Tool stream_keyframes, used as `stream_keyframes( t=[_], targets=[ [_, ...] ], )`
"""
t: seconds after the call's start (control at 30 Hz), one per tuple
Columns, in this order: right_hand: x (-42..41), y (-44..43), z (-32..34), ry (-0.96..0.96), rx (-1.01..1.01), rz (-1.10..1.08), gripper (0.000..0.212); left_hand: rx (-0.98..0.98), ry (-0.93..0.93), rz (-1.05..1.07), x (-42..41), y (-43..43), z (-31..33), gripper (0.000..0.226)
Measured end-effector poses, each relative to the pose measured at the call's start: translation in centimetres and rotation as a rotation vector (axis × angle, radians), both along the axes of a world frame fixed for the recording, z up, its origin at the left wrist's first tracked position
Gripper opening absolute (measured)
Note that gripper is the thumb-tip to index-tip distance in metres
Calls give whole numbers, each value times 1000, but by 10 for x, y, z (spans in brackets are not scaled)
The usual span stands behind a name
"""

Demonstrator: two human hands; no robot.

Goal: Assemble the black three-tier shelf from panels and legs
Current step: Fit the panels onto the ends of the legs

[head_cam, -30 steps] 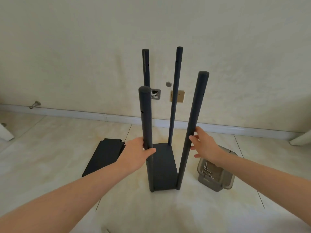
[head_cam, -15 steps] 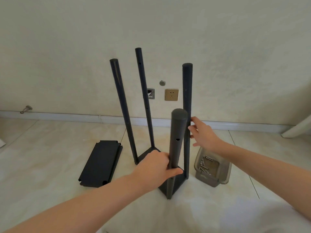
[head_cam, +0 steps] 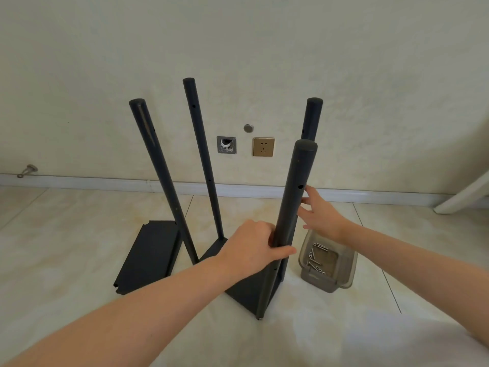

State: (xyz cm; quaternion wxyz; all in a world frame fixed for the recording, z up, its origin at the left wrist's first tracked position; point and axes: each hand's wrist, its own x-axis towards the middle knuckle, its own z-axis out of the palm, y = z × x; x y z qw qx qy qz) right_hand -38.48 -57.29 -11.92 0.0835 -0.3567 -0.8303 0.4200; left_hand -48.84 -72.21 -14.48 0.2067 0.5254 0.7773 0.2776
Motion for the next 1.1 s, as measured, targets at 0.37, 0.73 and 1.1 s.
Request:
stream_keyframes(
  t=[0.37,0.73,1.1],
  targets=[
    [19,-39,19,-400,-11,499,53,-443,-144,54,-96,-52,15,39],
    [23,-53,23,-307,-61,427,38,-168,-87,653,-170,-84,15,33],
    [18,-48,16,-195,-240,334,26,283,-285,739,-180,-59,30,34]
  ],
)
